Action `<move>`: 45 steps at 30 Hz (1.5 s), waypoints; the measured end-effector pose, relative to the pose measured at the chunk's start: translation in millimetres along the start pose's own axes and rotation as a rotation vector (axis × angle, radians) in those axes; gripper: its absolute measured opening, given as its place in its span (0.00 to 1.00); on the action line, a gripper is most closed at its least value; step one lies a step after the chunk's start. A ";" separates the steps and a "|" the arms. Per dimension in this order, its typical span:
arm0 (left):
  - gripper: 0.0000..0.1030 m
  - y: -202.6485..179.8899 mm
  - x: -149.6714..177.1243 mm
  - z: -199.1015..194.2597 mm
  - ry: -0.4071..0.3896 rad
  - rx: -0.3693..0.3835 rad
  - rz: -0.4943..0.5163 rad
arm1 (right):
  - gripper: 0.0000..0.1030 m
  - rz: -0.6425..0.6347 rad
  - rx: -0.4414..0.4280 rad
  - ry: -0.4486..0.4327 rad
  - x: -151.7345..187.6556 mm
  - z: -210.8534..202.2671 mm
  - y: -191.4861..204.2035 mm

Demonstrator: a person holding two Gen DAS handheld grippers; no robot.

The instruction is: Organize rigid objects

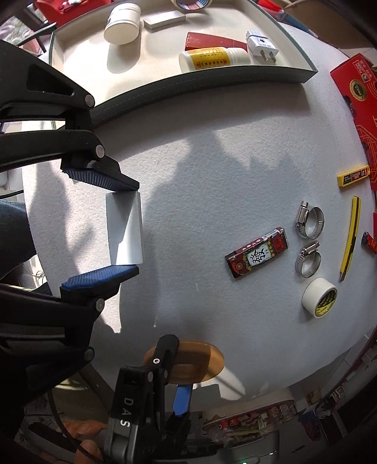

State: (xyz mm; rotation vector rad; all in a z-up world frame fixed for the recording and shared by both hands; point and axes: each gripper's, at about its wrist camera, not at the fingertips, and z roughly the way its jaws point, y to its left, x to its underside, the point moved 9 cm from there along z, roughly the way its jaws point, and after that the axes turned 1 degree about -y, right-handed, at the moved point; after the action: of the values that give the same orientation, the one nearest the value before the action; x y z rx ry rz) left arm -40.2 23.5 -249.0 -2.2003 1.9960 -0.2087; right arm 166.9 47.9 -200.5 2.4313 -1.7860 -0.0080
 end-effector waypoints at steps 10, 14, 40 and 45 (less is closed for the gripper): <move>0.53 -14.6 28.8 -36.3 -0.024 0.004 0.125 | 0.85 -0.058 -0.006 -0.033 21.6 -26.1 20.6; 0.53 5.8 19.2 -52.7 -0.076 -0.002 0.087 | 0.85 -0.112 0.004 -0.072 19.3 -44.8 37.6; 0.53 119.3 18.7 -91.0 -0.248 -0.022 -0.259 | 0.86 -0.337 0.070 -0.129 -13.9 -82.8 109.9; 0.53 134.6 23.4 -91.7 -0.259 -0.022 -0.309 | 0.86 -0.416 0.098 -0.152 -19.8 -88.5 130.3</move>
State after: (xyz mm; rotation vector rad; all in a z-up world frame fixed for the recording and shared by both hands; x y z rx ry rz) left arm -188.2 -14.9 -188.3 -2.3988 1.5299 0.0607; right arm 44.0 37.1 -100.6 2.8974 -1.3229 -0.1507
